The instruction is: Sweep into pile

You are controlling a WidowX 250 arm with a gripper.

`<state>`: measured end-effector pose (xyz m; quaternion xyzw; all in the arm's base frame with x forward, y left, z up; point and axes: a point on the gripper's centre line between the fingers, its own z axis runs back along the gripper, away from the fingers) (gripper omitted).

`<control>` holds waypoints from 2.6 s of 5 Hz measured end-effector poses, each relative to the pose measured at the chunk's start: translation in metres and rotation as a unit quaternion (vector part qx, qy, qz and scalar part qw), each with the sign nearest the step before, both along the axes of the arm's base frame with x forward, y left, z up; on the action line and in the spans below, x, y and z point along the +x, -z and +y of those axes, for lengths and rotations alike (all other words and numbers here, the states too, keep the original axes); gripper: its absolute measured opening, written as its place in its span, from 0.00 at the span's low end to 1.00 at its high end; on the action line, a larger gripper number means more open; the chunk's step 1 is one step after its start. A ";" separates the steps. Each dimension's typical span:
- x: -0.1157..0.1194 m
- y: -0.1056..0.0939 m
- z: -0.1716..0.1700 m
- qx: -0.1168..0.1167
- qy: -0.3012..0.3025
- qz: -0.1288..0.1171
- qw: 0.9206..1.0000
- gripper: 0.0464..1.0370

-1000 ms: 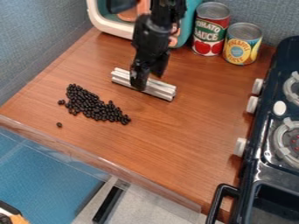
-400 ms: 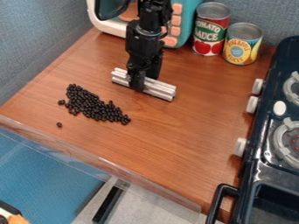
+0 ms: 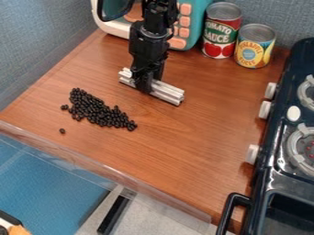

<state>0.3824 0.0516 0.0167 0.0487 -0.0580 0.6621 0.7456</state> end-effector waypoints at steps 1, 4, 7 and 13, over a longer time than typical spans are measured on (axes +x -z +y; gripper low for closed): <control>-0.014 -0.007 -0.004 -0.025 0.010 0.021 0.999 0.33; -0.058 -0.062 0.020 -0.041 0.046 -0.003 0.998 0.33; -0.108 -0.033 0.049 0.013 0.088 0.021 0.996 0.33; -0.151 -0.001 0.072 0.056 0.042 0.076 0.995 0.33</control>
